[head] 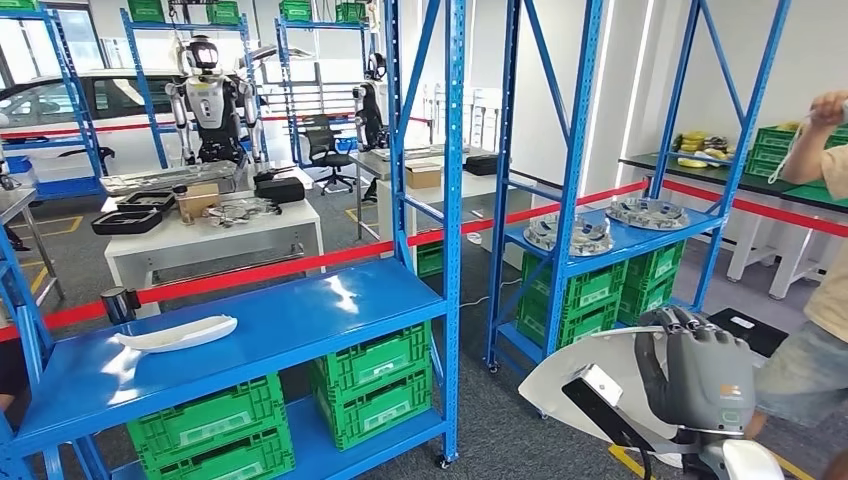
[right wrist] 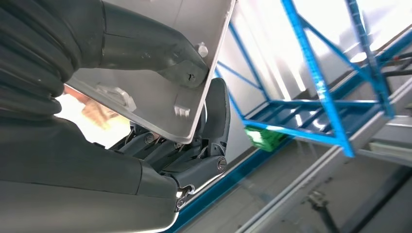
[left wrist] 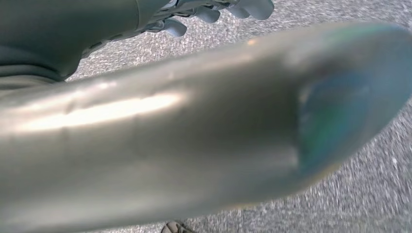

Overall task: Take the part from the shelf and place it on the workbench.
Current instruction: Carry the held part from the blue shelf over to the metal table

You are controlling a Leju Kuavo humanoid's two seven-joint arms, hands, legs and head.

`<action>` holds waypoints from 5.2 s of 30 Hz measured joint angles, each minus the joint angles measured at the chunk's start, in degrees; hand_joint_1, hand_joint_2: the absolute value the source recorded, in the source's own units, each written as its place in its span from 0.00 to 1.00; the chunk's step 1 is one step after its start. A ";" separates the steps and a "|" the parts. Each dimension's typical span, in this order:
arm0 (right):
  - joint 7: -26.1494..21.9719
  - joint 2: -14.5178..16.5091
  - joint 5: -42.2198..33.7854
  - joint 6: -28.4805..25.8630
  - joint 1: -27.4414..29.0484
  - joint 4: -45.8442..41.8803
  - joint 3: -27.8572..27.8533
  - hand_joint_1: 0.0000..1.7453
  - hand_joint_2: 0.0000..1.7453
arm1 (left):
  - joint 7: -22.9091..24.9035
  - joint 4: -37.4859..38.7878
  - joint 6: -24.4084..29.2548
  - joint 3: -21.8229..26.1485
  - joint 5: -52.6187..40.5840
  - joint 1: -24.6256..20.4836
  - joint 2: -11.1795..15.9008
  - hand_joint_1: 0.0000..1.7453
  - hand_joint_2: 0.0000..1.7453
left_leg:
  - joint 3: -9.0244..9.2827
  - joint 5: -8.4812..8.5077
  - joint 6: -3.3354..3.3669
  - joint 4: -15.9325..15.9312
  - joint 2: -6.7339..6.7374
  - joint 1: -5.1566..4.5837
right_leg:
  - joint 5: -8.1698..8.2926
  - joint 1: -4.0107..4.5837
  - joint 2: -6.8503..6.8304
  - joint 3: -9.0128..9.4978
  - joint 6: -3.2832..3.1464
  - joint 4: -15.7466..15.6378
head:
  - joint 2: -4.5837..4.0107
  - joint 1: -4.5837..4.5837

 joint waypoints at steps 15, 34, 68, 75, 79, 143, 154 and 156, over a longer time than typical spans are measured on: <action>-0.57 -0.27 -0.98 0.60 -1.37 -0.04 -0.03 0.80 1.00 | -0.36 0.07 -0.17 0.01 -0.23 0.08 -0.02 0.00 0.00 | 2.46 -0.93 0.07 -1.07 -7.22 1.48 | 1.98 -1.34 7.07 -2.57 2.98 0.42 | 0.00 -0.03; -0.21 -1.04 -0.97 0.56 -0.90 -0.45 -0.03 0.80 1.00 | -0.48 0.08 -0.52 -0.01 -0.02 0.11 -0.21 0.00 0.00 | -2.48 -7.21 -1.09 9.67 -4.32 0.60 | 2.03 -0.13 2.03 -1.14 -0.84 -0.93 | 0.00 0.05; 0.66 -1.62 -0.48 2.48 -0.79 -1.46 -0.02 0.80 1.00 | -4.04 0.12 -5.82 -0.01 -0.21 0.36 -0.28 0.00 0.00 | -2.97 -7.18 -1.56 12.29 -5.06 1.24 | 2.46 -0.56 4.45 -1.35 -0.18 -1.03 | 0.00 0.01; 0.68 -1.79 -0.51 2.61 -0.70 -1.66 0.02 0.80 1.00 | -4.42 0.16 -6.54 -0.03 -0.26 0.36 -0.16 0.00 0.00 | 3.06 -1.41 -0.39 -1.42 -8.53 1.58 | 3.09 -1.06 8.54 -2.64 2.31 -0.56 | 0.02 0.02; 0.82 -2.16 -0.68 2.75 -0.68 -1.70 0.02 0.80 1.00 | -4.57 0.10 -6.98 -0.04 -0.67 0.40 -0.11 0.00 0.00 | 3.18 -0.97 1.06 -2.01 -5.70 1.52 | -1.05 -0.60 3.16 -6.73 2.96 7.39 | 0.01 0.34; 1.56 -0.98 -0.40 2.15 2.08 -1.68 -0.09 0.80 1.00 | -5.35 0.05 -7.47 -0.20 -0.91 1.00 0.11 0.00 0.00 | 1.95 -0.46 1.97 -1.43 -3.29 0.66 | -4.33 0.00 2.23 -10.61 2.35 15.89 | 0.17 0.28; 3.49 -0.92 0.13 2.12 1.82 -1.95 -0.90 0.80 1.00 | -5.48 0.05 -7.44 -0.20 -0.92 0.73 0.09 0.00 0.00 | 2.25 -3.47 -0.36 0.97 -0.81 0.40 | 2.11 0.19 0.72 -1.25 -0.16 -0.77 | 0.17 0.13; 3.65 -0.84 0.22 2.25 1.66 -2.14 -1.14 0.80 1.00 | -5.56 0.08 -7.44 -0.20 -0.92 0.81 0.08 0.00 0.00 | -0.86 -6.91 -0.83 7.75 -3.94 0.70 | 2.27 -0.11 1.87 -1.06 -0.52 -0.93 | 0.17 0.02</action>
